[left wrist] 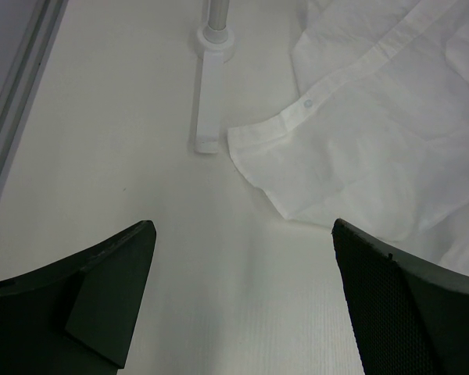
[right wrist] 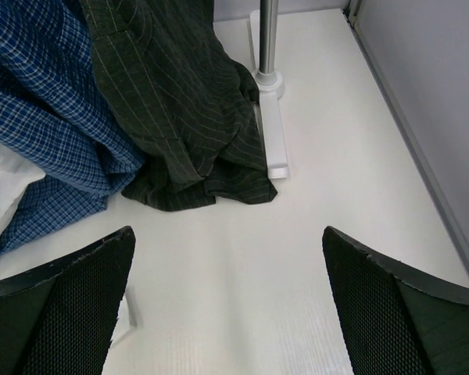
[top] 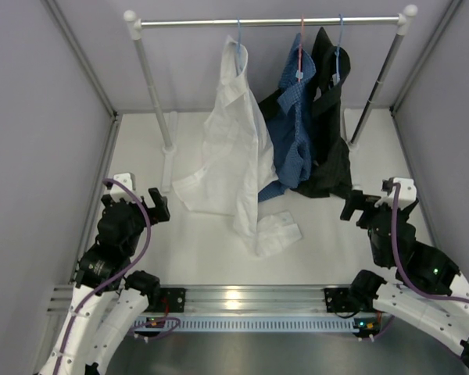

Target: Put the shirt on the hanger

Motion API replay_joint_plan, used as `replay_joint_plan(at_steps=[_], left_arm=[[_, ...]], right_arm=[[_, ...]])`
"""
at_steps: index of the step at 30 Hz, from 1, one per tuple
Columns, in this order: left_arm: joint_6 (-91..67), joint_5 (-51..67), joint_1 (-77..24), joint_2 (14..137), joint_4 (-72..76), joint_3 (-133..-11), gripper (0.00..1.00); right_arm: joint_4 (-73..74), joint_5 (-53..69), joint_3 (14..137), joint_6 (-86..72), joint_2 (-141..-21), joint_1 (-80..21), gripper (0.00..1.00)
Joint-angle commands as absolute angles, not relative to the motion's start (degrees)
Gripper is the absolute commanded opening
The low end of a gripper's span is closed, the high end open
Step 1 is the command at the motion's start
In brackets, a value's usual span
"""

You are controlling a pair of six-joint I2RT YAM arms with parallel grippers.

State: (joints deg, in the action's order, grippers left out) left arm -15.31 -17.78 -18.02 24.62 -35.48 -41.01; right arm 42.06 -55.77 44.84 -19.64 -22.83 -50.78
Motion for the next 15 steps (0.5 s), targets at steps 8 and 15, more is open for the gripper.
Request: replay_joint_plan(at_steps=[8,15], left_arm=[[-14.94,-15.21,-17.67,24.17,-32.17,-40.78,0.98],[-14.94,-14.94,-17.67,23.99,-32.26,-40.69,0.98]], right_arm=[[43.42,-54.76,45.17,-18.98,-23.73,-50.71,0.99],[43.51,-54.32,45.79,-18.72,-24.17,-50.71,0.99]])
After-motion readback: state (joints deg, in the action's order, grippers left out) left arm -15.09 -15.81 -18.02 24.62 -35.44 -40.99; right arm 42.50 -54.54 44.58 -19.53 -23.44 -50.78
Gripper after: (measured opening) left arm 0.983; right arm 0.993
